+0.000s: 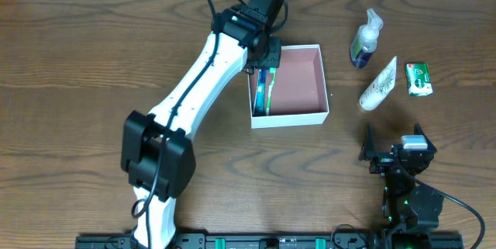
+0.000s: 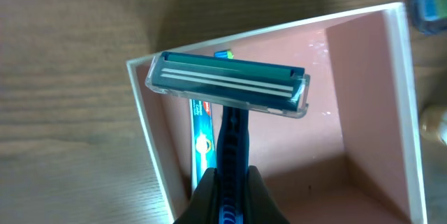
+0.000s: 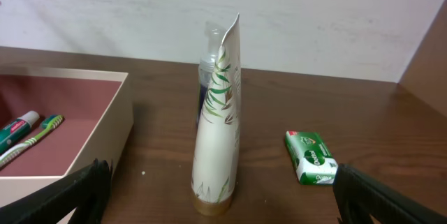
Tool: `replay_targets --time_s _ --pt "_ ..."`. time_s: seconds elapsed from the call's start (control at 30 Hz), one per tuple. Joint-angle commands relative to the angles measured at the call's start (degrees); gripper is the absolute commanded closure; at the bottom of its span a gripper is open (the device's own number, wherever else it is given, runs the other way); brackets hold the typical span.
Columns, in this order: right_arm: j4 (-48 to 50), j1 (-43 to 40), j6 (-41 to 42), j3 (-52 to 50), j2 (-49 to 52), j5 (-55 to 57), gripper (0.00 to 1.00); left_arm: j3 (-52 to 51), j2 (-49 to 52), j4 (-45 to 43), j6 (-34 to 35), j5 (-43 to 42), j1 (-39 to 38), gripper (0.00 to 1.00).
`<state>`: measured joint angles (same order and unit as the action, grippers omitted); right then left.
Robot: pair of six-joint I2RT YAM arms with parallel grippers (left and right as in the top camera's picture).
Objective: Pack container
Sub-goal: 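Lift the razor and carry it over the white box, then lower the razor into the box and open the left gripper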
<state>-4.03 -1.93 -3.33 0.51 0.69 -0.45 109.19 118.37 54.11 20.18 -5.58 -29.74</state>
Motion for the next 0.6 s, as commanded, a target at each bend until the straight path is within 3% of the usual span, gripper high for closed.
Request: replay_targets --time_s 0.0,0.27,0.57 --pt "-0.11 0.83 0.7 -0.2 -0.31 0.2 0.01 -0.33 2.29 0.24 6.69 0.72 -0.09 0.94" --pt "-0.09 0.83 0.7 -0.2 -0.31 0.2 0.01 -0.42 6.16 1.38 11.04 3.39 -0.24 0.94" --pt "-0.11 0.83 0.7 -0.2 -0.31 0.2 0.01 -2.25 6.91 2.8 10.08 3.28 -0.24 0.94"
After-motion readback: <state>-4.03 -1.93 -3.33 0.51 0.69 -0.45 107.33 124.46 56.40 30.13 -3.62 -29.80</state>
